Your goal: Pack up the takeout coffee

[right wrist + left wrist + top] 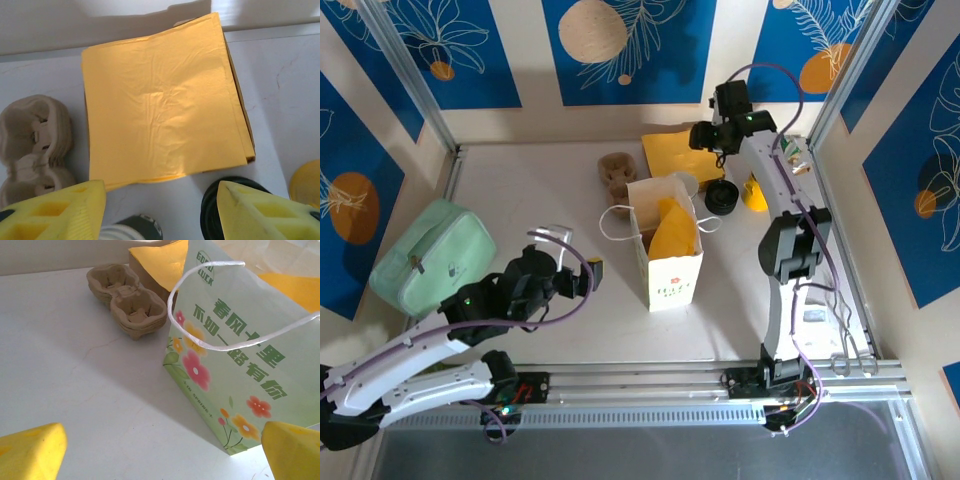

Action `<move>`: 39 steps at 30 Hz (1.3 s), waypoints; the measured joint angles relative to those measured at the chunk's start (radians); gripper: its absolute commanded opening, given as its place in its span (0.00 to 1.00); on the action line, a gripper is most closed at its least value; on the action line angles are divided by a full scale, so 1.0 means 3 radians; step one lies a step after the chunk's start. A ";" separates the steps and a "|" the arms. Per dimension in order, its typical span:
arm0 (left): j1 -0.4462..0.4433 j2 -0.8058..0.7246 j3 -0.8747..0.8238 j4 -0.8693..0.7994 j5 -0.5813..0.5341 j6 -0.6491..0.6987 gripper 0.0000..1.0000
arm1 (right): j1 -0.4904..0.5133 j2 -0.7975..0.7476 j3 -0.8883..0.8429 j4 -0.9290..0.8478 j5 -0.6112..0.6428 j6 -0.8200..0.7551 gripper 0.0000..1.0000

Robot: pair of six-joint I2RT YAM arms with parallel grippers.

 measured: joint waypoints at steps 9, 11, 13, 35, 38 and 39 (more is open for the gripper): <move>0.0000 -0.0001 0.0013 0.0000 0.0037 -0.0038 0.99 | -0.0047 0.0734 0.0655 -0.0134 -0.0001 -0.0004 0.63; -0.0001 -0.0009 0.0018 0.0000 0.0037 -0.0051 0.99 | -0.0057 0.0821 0.0708 -0.0141 -0.0001 -0.0013 0.63; 0.0000 -0.0011 0.0034 -0.0001 0.0036 -0.0052 0.99 | -0.0071 0.0882 0.0725 -0.0145 -0.0004 -0.0025 0.63; 0.0000 -0.0144 0.0070 -0.0170 0.0032 -0.0055 0.99 | -0.0079 0.1539 0.1148 -0.0197 0.0080 -0.0141 0.73; 0.0000 -0.0144 0.0072 -0.0191 0.0032 -0.0055 0.99 | -0.0075 0.1586 0.1148 -0.0209 0.0117 -0.0158 0.73; 0.0000 -0.0144 0.0075 -0.0192 0.0032 -0.0053 0.99 | -0.0072 0.1596 0.1148 -0.0207 0.0117 -0.0167 0.73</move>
